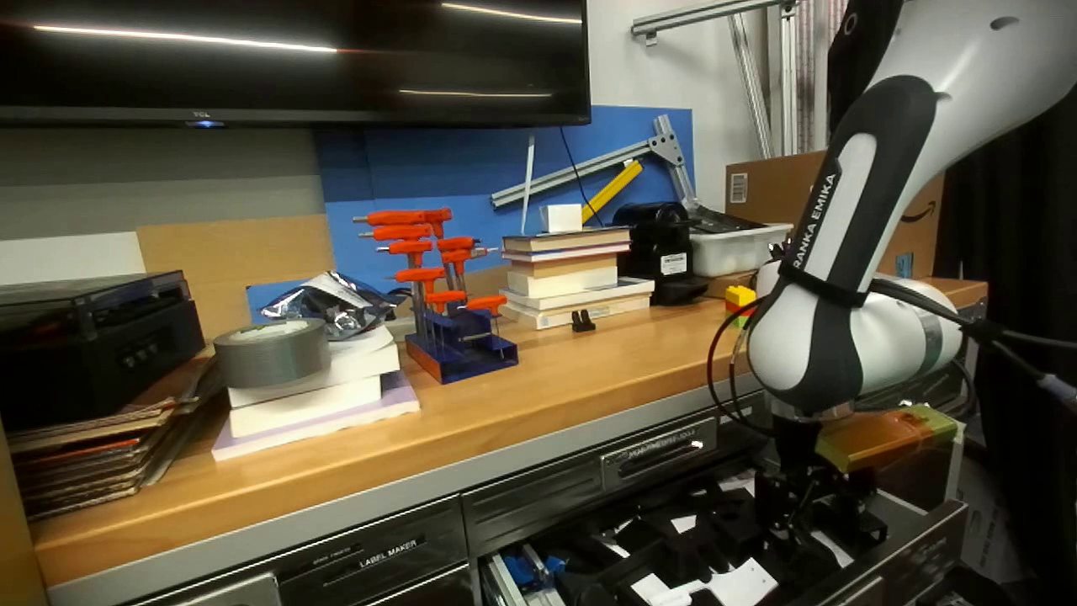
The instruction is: Put the black objects into the drawer then close the drawer.
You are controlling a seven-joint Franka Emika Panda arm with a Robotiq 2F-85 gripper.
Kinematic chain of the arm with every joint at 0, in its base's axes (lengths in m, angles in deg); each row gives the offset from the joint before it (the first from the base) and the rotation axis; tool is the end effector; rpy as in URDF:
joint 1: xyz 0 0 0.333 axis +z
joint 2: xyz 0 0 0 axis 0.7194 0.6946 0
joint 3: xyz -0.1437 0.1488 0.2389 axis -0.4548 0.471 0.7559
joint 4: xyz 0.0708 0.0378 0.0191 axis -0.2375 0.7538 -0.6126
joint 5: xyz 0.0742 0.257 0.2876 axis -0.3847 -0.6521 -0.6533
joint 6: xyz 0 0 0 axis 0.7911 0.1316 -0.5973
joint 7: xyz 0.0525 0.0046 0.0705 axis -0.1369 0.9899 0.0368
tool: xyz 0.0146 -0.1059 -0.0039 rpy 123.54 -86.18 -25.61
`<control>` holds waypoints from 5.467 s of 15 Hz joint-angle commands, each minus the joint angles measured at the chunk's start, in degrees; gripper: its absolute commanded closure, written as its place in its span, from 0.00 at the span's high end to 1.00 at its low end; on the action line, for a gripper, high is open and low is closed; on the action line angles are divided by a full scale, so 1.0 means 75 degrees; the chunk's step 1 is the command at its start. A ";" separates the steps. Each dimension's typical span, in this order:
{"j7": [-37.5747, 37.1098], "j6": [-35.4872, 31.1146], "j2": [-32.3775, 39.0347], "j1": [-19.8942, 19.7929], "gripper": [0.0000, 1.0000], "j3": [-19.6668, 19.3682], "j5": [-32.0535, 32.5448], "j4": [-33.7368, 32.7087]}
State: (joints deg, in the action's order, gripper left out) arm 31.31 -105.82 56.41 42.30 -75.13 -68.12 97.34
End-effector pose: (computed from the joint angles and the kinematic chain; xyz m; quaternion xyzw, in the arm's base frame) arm 0.4186 -0.0693 0.1531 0.9966 -0.0531 -0.0572 0.0265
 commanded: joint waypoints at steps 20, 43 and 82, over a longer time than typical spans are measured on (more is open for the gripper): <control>-0.1460 0.3938 -0.2138 0.0344 1.00 0.0183 0.1615 -0.3155; 0.2175 0.1287 0.1298 -0.0058 1.00 0.1329 -0.1731 -0.6506; 0.2068 0.4670 0.3978 0.0281 0.22 0.0963 -0.0563 -1.1285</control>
State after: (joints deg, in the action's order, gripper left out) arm 49.48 -74.32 87.62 42.97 -66.59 -74.11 12.53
